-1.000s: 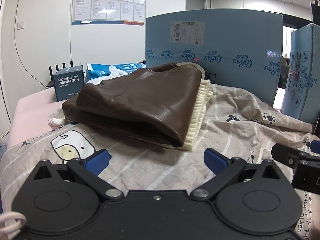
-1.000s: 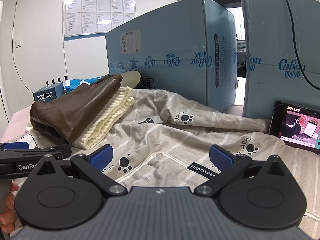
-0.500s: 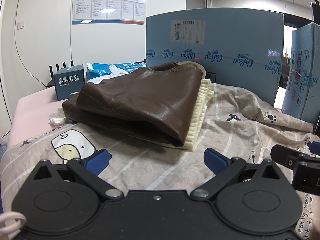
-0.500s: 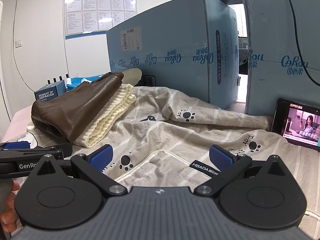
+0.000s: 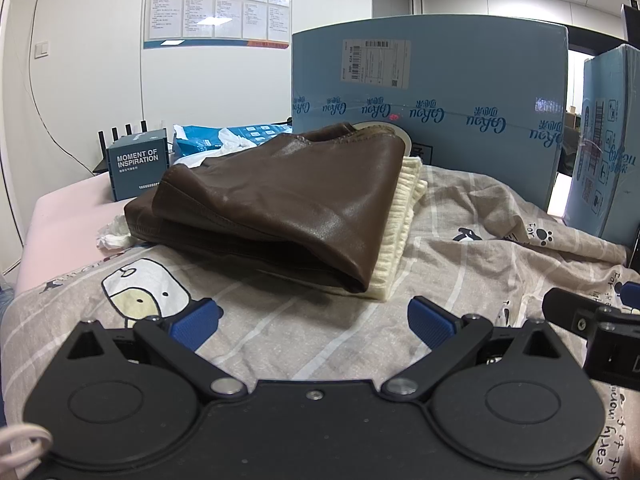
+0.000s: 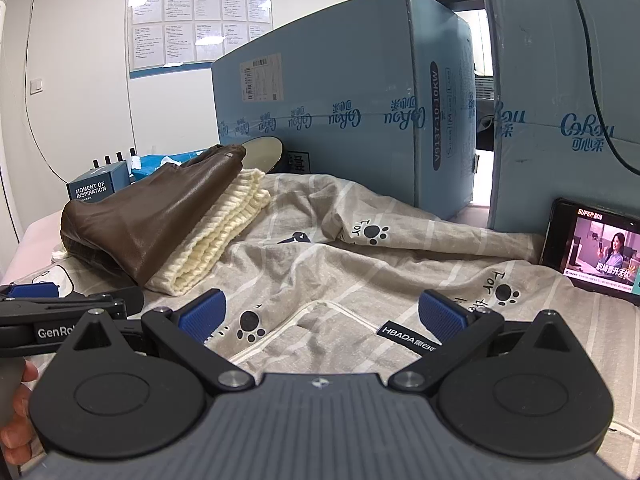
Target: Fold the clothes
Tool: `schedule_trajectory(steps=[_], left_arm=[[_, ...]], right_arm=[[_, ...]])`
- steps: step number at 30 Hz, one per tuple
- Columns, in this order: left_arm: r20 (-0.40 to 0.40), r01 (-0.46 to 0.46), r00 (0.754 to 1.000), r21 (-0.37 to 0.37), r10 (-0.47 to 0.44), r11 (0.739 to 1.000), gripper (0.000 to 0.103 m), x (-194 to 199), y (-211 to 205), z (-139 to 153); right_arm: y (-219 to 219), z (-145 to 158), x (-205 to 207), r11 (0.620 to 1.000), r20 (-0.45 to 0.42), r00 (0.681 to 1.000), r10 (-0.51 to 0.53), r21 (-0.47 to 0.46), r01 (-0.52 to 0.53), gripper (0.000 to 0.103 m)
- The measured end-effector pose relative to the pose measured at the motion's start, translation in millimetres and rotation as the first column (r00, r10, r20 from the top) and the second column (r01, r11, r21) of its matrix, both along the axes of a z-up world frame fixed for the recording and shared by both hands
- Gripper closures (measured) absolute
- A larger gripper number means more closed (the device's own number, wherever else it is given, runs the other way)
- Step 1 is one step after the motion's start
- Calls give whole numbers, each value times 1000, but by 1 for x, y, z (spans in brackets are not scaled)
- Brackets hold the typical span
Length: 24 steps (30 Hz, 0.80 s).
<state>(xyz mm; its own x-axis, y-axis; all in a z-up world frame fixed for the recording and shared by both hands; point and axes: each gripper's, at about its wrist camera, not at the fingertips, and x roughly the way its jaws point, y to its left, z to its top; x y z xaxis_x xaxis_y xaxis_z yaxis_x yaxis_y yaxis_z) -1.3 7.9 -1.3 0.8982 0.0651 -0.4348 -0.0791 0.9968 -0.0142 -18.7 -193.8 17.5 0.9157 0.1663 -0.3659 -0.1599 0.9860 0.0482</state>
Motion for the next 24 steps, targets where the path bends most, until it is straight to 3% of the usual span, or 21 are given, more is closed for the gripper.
schedule_trajectory(steps=[11,24], left_arm=[[16,-8,1000,-20,8,1000,0,-2,4,3],[62,-34,997,-157,44,987,0,-9,31,15]], right_arm=[[-2,-1,2,1000,-13,1000,-17,10,17,0],[26,11,-7,999,-24,999,42,9,-42,0]])
